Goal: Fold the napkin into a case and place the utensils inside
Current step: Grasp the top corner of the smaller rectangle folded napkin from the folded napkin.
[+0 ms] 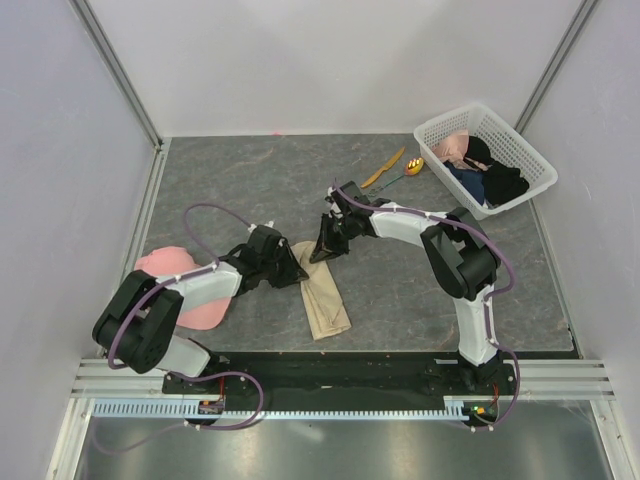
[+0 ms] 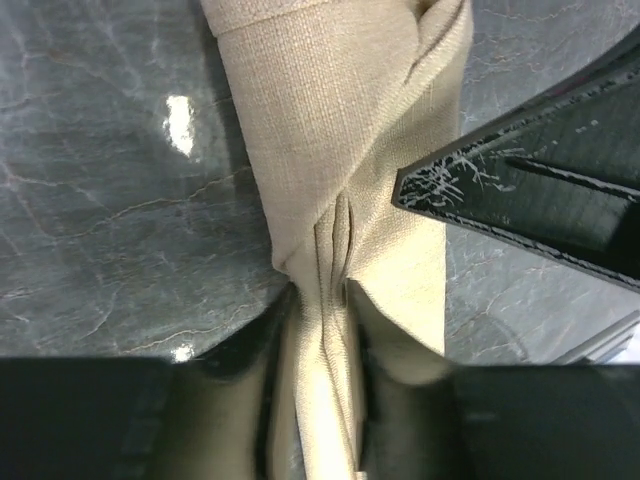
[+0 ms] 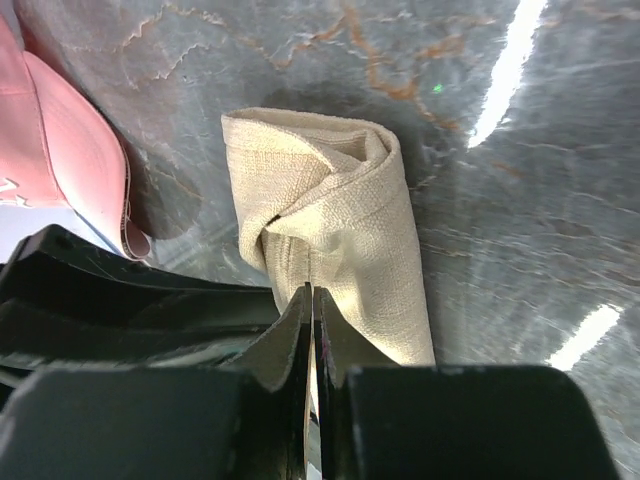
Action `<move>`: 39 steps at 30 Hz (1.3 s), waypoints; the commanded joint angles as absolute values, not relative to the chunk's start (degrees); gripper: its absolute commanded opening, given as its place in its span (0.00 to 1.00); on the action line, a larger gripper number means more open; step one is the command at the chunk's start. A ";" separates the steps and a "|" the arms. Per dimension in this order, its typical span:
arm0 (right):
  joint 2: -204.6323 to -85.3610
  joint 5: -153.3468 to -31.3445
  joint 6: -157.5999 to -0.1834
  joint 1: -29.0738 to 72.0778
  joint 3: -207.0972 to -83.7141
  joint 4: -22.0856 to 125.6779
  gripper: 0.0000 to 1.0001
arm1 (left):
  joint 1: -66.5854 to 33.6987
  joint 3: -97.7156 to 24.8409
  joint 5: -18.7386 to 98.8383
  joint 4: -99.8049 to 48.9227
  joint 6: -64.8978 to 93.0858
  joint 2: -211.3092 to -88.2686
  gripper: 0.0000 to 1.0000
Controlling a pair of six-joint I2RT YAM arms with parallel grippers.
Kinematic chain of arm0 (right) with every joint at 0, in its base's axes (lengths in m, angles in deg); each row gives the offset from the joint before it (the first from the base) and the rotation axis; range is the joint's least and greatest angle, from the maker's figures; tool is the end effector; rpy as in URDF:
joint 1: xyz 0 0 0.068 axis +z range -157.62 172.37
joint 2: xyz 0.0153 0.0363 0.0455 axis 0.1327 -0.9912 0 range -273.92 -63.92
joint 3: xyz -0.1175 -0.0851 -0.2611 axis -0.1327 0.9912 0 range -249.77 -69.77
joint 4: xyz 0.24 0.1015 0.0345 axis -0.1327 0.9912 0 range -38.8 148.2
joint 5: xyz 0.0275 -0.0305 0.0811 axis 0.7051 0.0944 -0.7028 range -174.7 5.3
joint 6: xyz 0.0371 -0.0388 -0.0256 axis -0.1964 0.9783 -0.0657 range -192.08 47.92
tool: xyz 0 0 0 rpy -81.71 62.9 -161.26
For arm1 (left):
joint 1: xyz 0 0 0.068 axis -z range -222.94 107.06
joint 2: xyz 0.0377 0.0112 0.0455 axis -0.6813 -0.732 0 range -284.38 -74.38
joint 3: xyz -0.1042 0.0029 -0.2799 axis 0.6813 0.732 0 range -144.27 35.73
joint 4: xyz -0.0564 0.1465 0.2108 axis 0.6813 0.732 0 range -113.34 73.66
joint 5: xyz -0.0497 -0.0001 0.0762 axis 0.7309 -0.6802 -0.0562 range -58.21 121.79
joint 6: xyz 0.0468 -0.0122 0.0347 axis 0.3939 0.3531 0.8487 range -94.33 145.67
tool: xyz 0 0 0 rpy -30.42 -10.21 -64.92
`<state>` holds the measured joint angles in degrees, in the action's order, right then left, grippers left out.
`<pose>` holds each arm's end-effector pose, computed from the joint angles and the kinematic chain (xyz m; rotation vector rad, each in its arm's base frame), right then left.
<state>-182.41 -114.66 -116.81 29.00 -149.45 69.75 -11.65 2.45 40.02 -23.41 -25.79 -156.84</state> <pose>0.3470 0.2851 0.1671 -0.0212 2.8420 1.1156 0.2232 -0.1431 0.1658 -0.3849 2.5610 -0.7779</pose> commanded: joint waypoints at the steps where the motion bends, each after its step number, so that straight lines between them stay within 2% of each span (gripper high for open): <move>1: -178.09 -115.46 -116.20 28.32 -148.96 68.60 0.07 | -11.39 -1.36 36.71 -17.19 -22.40 -155.68 0.41; 2: -178.00 -115.55 -116.20 28.24 -148.87 68.69 0.07 | -11.39 -1.88 36.10 -16.23 -22.58 -155.77 0.48; 3: -177.82 -115.47 -116.20 28.23 -148.35 68.60 0.07 | -11.30 -2.15 36.01 -16.04 -22.58 -155.94 0.59; 5: -177.21 -115.11 -116.29 27.97 -147.91 68.69 0.07 | -11.30 -3.37 35.57 -15.69 -22.67 -156.56 0.66; 11: -176.94 -114.85 -116.29 27.36 -147.29 68.25 0.06 | -11.21 -8.55 31.97 -11.13 -22.40 -160.25 0.69; 14: -176.77 -114.76 -116.37 27.18 -147.12 68.08 0.06 | -11.30 -11.01 31.97 -9.98 -22.05 -162.88 0.67; 18: -177.29 -115.11 -116.20 27.27 -147.12 68.08 0.06 | -11.57 -12.69 29.94 -9.72 -21.70 -165.35 0.56; 29: -180.02 -115.64 -115.76 27.27 -149.05 68.25 0.06 | -12.36 -11.82 29.68 -10.68 -21.52 -166.05 0.47; 33: -181.51 -115.90 -116.46 27.36 -150.28 67.64 0.05 | -12.71 -9.62 30.21 -13.49 -22.23 -165.17 0.31; 39: -183.27 -116.96 -117.86 29.02 -151.60 66.58 0.05 | -13.32 -4.53 34.24 -22.78 -23.10 -162.80 0.22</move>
<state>-182.09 -115.29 -117.07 27.71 -148.66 68.39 -12.73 -7.88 32.26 -15.55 -23.25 -165.08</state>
